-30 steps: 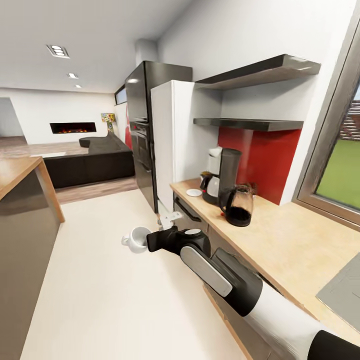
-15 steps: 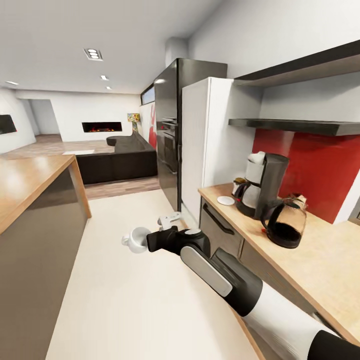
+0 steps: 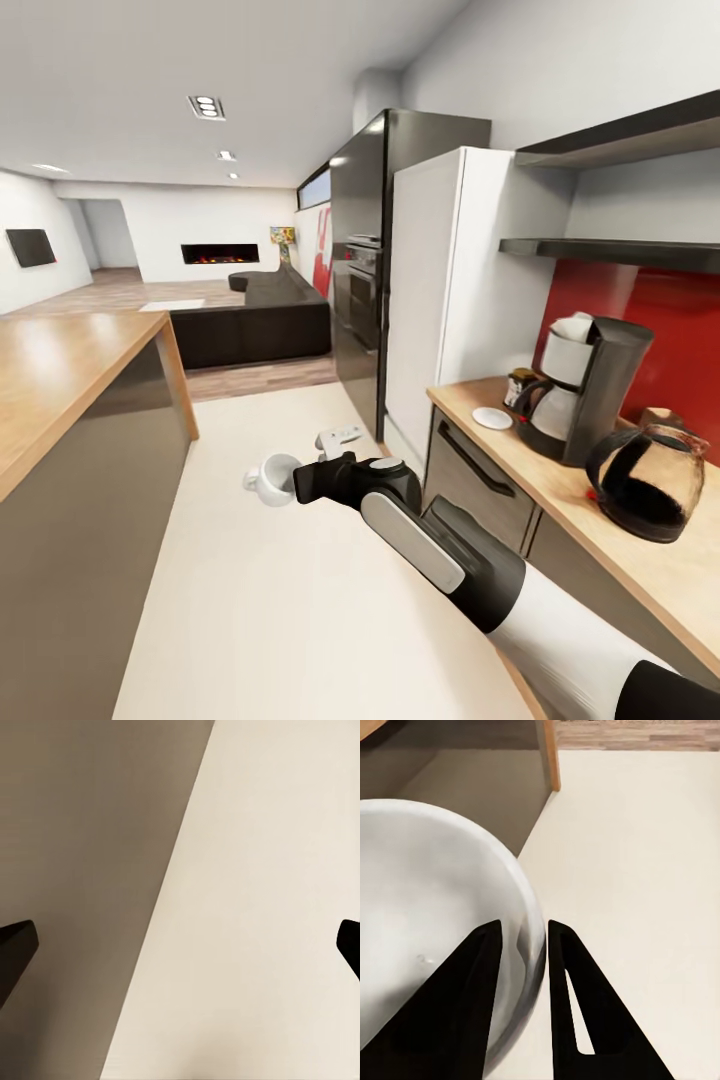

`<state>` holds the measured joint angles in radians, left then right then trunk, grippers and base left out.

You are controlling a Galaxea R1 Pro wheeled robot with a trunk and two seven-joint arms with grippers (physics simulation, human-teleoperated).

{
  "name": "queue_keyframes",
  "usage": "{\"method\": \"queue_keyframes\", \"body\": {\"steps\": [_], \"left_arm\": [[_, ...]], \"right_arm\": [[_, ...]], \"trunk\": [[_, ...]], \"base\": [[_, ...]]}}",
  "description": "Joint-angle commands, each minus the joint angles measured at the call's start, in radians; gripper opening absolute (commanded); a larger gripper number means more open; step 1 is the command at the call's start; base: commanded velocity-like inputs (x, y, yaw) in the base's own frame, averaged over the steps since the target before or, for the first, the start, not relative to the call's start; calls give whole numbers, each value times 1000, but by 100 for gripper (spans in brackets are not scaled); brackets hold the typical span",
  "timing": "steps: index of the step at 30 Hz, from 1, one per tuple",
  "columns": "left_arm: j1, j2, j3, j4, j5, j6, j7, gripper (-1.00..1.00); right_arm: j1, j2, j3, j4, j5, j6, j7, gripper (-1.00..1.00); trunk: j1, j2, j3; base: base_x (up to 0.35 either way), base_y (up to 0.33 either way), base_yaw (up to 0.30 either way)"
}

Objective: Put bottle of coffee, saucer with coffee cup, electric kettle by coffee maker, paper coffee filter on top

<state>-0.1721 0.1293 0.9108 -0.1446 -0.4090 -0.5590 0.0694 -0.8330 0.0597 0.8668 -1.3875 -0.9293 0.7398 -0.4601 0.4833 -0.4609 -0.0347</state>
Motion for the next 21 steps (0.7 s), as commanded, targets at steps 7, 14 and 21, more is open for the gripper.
{"method": "queue_keyframes", "body": {"steps": [7,14,21], "left_arm": [[-1,1,1,2,-12,-4,7,100],[-1,1,0,2,-13,-4,7,100],[-1,1,0,2,-13,-4,7,100]], "right_arm": [[-2,-1,0,-1,-11,0,-8,-100],[-2,-1,0,0,-11,0,-8,-100],[-2,-1,0,0,-11,0,-9,-100]], "trunk": [[1,-2,-2],[1,-2,-2],[1,-2,-2]], "base": [[310,128,1],[333,15,0],[337,1,0]]}}
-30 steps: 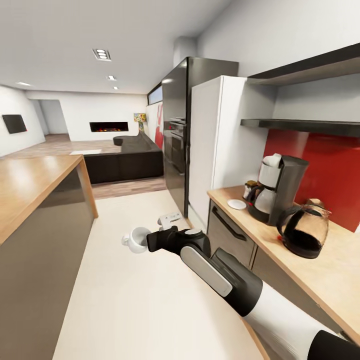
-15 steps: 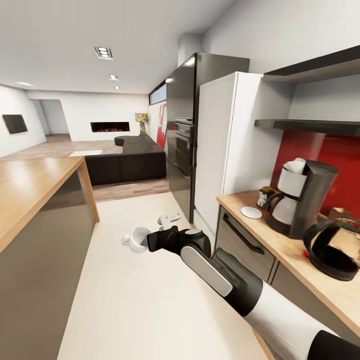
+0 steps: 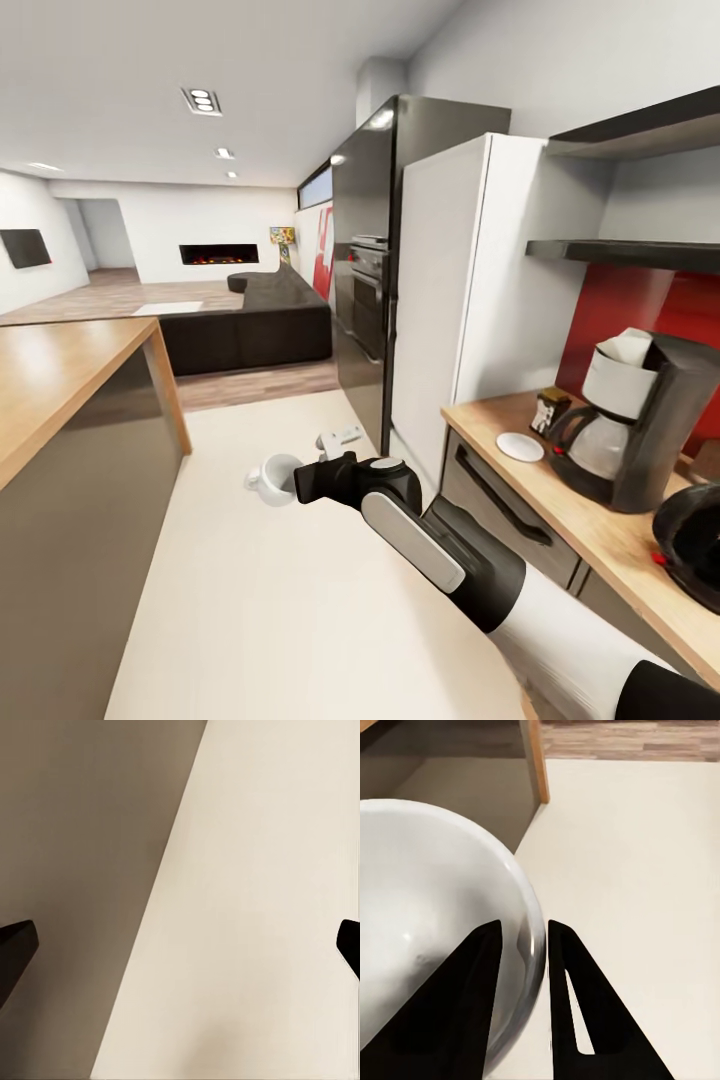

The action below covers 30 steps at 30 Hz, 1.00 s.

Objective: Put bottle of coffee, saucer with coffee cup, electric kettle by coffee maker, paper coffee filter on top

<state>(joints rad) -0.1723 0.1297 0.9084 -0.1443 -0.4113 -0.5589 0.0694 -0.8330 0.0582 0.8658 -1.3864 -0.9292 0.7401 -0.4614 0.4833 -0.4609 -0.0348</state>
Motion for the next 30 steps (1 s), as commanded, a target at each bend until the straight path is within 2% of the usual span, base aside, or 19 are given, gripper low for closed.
{"method": "queue_keyframes", "body": {"steps": [1,16,30], "left_arm": [[-1,0,3,2,-11,-4,7,100],[-2,1,3,2,-11,-4,7,100],[-2,1,3,2,-11,-4,7,100]], "right_arm": [[-1,0,1,-1,-11,0,-8,-100],[-1,3,1,-2,-11,4,-8,-100],[-1,-5,0,-14,-10,3,-7,-100]], "trunk": [[1,-2,-2],[1,-2,-2],[1,-2,-2]], "base": [[338,0,0],[338,0,0],[339,0,0]]}}
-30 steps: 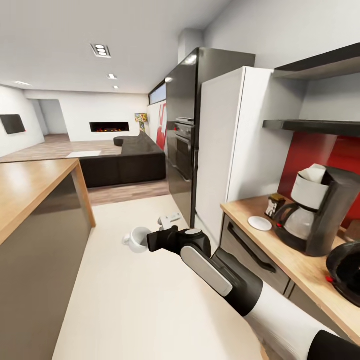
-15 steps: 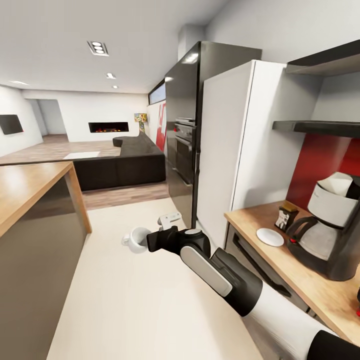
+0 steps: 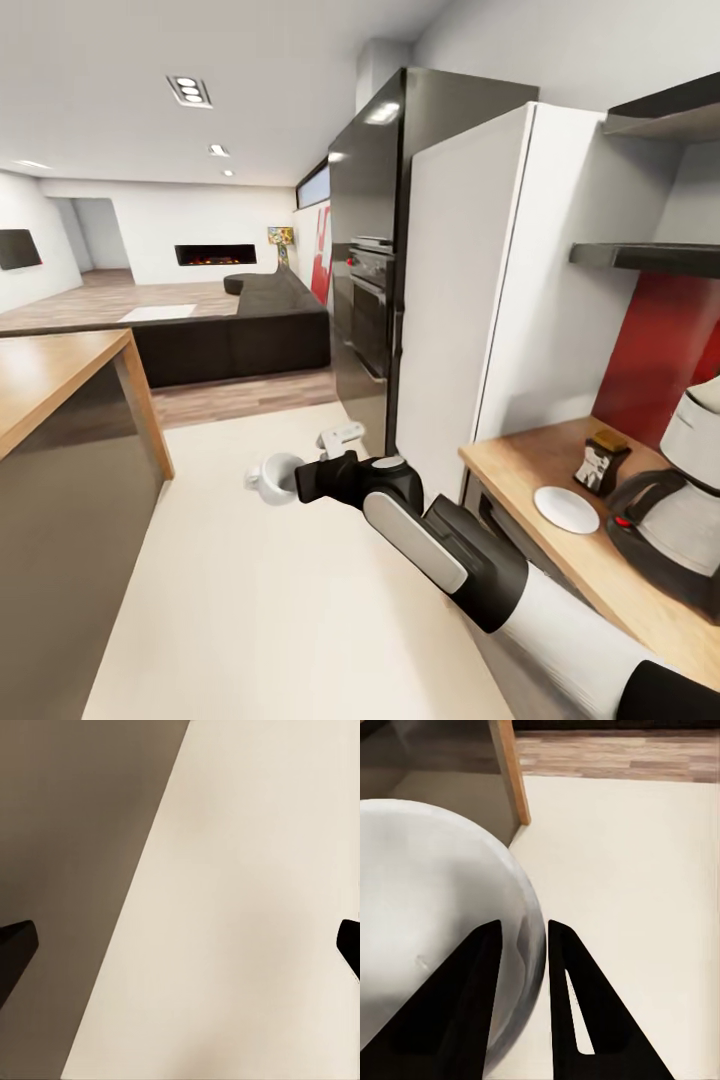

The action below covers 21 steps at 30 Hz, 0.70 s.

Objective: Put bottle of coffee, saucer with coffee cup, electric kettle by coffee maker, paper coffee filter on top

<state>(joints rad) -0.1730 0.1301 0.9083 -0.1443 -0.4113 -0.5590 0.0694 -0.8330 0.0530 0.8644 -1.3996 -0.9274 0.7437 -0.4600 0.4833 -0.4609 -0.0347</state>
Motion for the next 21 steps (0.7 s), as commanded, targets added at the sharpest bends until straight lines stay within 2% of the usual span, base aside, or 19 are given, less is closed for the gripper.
{"method": "queue_keyframes", "body": {"steps": [1,7,21], "left_arm": [[-1,0,3,2,-11,-4,7,100],[-2,0,3,2,-11,-4,7,100],[-1,0,3,2,-11,-4,7,100]], "right_arm": [[-1,-4,1,0,-12,-1,-8,-100],[-1,-20,1,0,-11,-1,-8,-100],[-1,-20,1,-1,-12,-1,-8,-100]], "trunk": [[1,-2,-2],[1,-2,-2],[1,-2,-2]], "base": [[339,0,0],[339,0,0],[339,0,0]]}}
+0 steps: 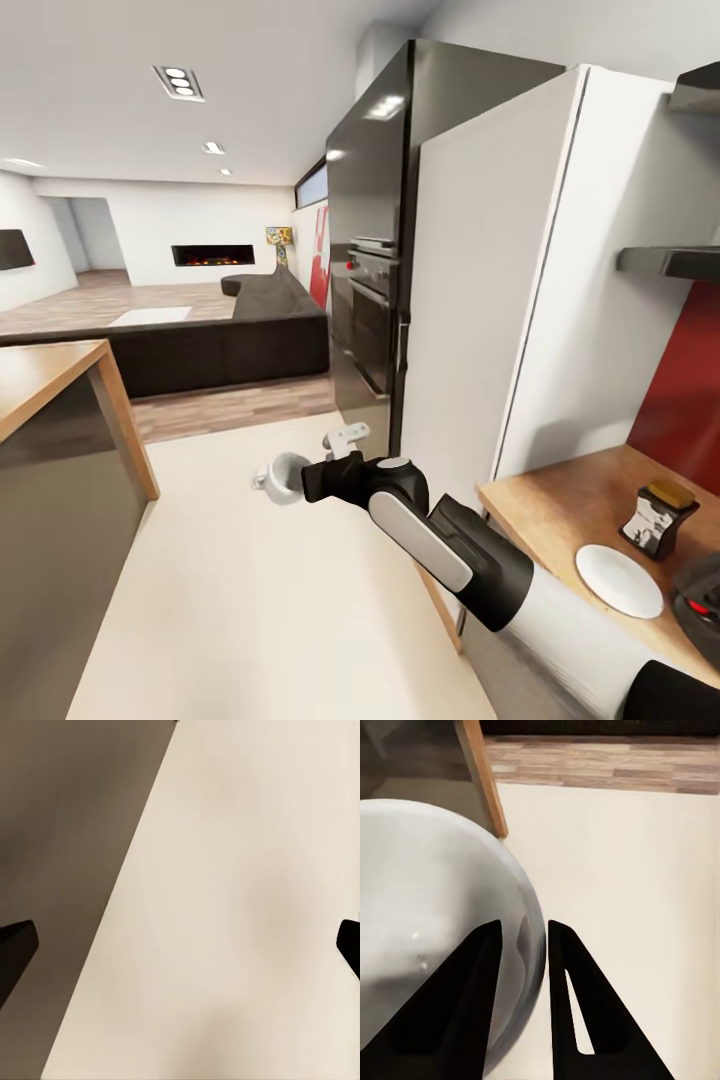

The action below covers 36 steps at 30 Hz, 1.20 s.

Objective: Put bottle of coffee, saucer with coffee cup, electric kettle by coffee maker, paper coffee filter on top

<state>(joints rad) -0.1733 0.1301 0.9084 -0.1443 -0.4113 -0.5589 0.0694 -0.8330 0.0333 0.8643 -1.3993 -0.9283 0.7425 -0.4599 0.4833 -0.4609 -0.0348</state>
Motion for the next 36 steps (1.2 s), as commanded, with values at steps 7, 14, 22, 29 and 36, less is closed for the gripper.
{"method": "queue_keyframes", "body": {"steps": [7,14,22,29,36], "left_arm": [[-2,0,4,2,-9,-4,7,100],[-1,0,3,2,-10,-3,7,100],[-2,0,3,2,-11,-3,7,100],[-2,0,3,2,-11,-4,7,100],[-1,0,3,2,-11,-4,7,100]], "right_arm": [[-1,0,1,0,-12,0,-8,-100],[-1,0,0,0,-12,0,-8,-100],[-1,0,-1,2,-12,0,-8,-100],[-1,-1,-1,2,-12,0,-8,-100],[-1,-1,-1,2,-12,0,-8,-100]], "trunk": [[1,-2,-2],[1,-2,-2],[1,-2,-2],[1,-2,-2],[1,-2,-2]], "base": [[339,38,0],[314,152,0],[285,227,0],[282,232,-144],[127,196,-256]]}}
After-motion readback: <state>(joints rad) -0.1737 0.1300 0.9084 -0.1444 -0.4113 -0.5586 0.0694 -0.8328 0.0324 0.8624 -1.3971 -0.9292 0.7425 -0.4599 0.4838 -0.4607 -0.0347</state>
